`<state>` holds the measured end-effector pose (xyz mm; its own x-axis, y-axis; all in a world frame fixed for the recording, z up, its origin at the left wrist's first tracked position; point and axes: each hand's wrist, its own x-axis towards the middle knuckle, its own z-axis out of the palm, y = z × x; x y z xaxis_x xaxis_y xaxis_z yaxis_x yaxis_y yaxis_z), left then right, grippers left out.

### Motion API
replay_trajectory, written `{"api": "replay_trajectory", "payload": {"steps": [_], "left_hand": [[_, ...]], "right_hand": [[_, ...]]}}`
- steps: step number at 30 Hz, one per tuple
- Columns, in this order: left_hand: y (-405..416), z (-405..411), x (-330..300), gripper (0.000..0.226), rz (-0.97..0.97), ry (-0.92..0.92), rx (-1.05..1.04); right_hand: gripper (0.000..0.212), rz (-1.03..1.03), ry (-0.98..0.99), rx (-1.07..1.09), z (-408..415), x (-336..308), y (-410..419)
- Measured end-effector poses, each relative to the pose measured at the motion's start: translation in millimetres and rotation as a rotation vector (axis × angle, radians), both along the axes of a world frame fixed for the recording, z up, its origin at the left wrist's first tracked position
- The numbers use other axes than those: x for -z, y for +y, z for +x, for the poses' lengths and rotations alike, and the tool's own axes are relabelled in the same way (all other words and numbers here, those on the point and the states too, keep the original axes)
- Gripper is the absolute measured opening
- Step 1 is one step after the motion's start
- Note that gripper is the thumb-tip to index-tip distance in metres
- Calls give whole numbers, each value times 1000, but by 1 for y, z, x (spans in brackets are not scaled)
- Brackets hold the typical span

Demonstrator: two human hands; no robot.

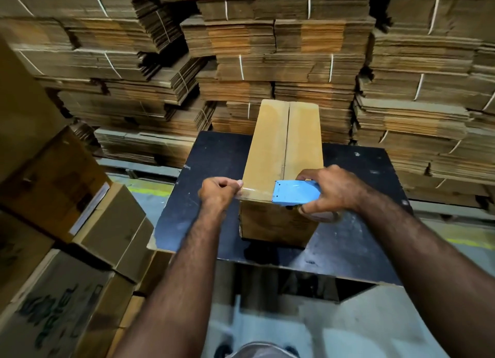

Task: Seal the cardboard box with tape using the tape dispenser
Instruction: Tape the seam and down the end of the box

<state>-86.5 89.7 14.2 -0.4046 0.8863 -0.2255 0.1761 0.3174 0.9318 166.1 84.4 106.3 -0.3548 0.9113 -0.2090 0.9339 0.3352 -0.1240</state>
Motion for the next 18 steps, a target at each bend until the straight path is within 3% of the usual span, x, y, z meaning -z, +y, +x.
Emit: {"api": "replay_trajectory", "payload": {"steps": [6, 12, 15, 18], "left_hand": [[4, -1, 16, 17, -25, 157, -1], [10, 0, 15, 24, -77, 308, -9], [12, -2, 28, 25, -77, 264, 12], [9, -3, 44, 23, -31, 22, 21]], "right_hand": [[91, -42, -110, -13, -17, 1, 12], [87, -97, -164, -10, -32, -3, 22], [87, -129, -207, -3, -40, -4, 27], [90, -160, -265, -8, -47, -1, 32]]}}
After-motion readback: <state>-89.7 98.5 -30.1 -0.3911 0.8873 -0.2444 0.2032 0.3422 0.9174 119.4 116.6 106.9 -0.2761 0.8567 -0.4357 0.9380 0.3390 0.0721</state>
